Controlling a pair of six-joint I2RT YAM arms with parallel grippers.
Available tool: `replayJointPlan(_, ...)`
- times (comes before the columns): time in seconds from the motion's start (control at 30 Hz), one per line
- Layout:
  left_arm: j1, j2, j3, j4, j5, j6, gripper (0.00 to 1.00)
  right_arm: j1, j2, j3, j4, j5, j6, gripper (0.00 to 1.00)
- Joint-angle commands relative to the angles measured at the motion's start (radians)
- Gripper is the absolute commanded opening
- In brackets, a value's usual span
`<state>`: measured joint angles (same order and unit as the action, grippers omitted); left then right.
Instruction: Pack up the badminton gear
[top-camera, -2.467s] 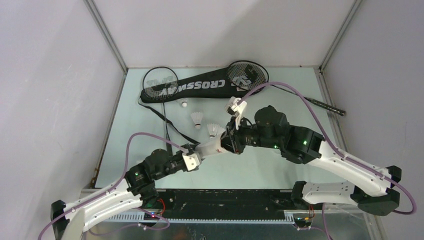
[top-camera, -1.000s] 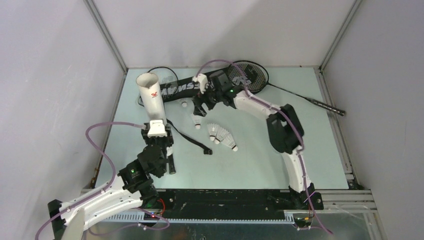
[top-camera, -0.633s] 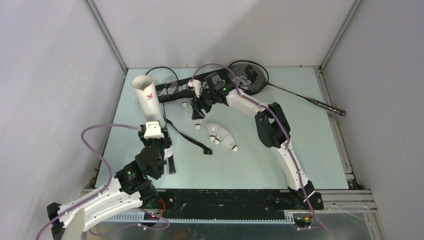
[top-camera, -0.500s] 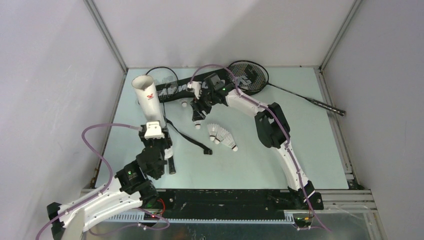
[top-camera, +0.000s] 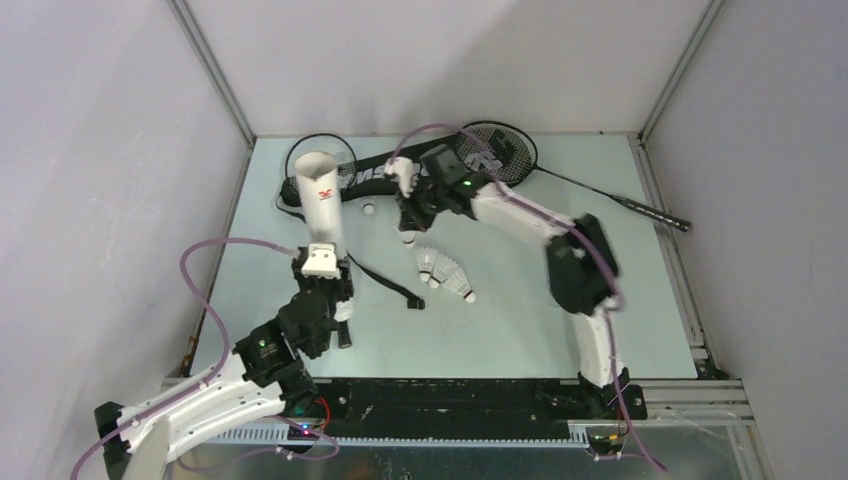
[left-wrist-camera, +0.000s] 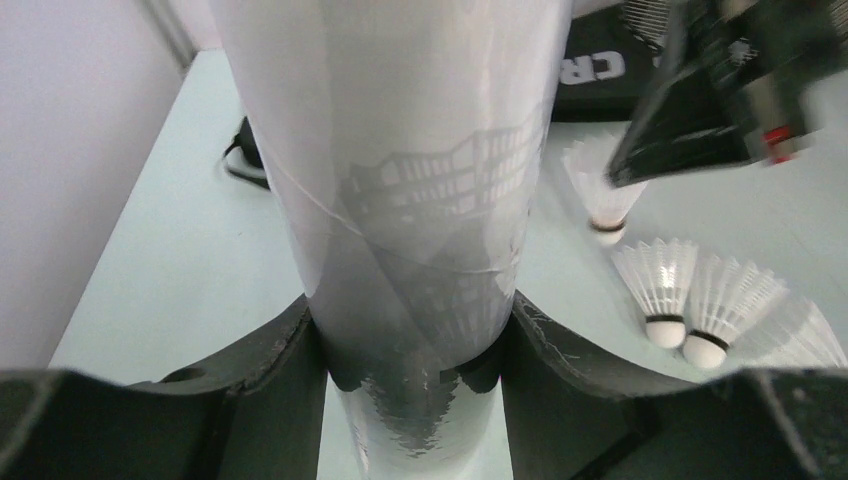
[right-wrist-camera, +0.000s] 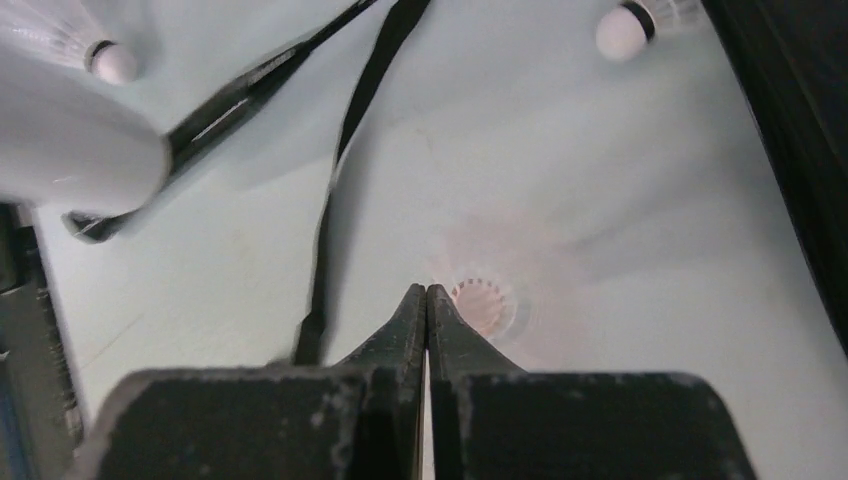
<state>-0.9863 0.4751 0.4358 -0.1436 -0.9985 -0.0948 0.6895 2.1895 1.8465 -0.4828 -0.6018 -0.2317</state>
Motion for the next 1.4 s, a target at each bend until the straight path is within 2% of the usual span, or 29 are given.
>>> replayJointPlan(0.0,-0.005,0.026,0.013,0.113,0.258,0.123,0.00,0.007,-0.510,-0.327,0.292,0.292,0.122,0.00)
replayJointPlan(0.03,-0.005,0.033,0.012,0.121,0.292,0.162,0.00,0.016,-0.646,-0.378,0.336,0.325,0.121,0.00)
replayJointPlan(0.07,-0.005,0.051,0.010,0.128,0.367,0.187,0.00,0.024,-0.707,-0.466,0.351,0.378,0.114,0.00)
replayJointPlan(0.17,-0.005,0.108,0.002,0.137,0.505,0.297,0.00,0.077,-0.983,-0.589,0.360,0.473,0.109,0.00)
replayJointPlan(0.33,-0.005,0.189,-0.013,0.187,0.672,0.404,0.00,0.159,-1.268,-0.646,0.316,0.529,0.114,0.00)
replayJointPlan(0.4,-0.006,0.215,-0.003,0.178,0.725,0.430,0.00,0.186,-1.313,-0.648,0.304,0.519,0.123,0.00)
replayJointPlan(0.5,-0.006,0.232,0.005,0.182,0.789,0.454,0.00,0.220,-1.331,-0.642,0.280,0.512,0.126,0.00)
replayJointPlan(0.63,-0.006,0.215,-0.004,0.185,0.799,0.462,0.00,0.230,-1.325,-0.639,0.244,0.518,0.137,0.00)
replayJointPlan(0.9,-0.007,0.176,-0.019,0.175,0.799,0.463,0.00,0.233,-1.310,-0.638,0.101,0.389,0.197,0.00)
replayJointPlan(1.27,-0.008,0.127,-0.058,0.199,0.936,0.514,0.00,0.232,-1.102,-0.603,0.108,0.180,0.297,0.00)
replayJointPlan(1.37,-0.007,0.089,-0.077,0.238,0.934,0.519,0.00,0.232,-1.071,-0.576,0.069,0.151,0.302,0.07)
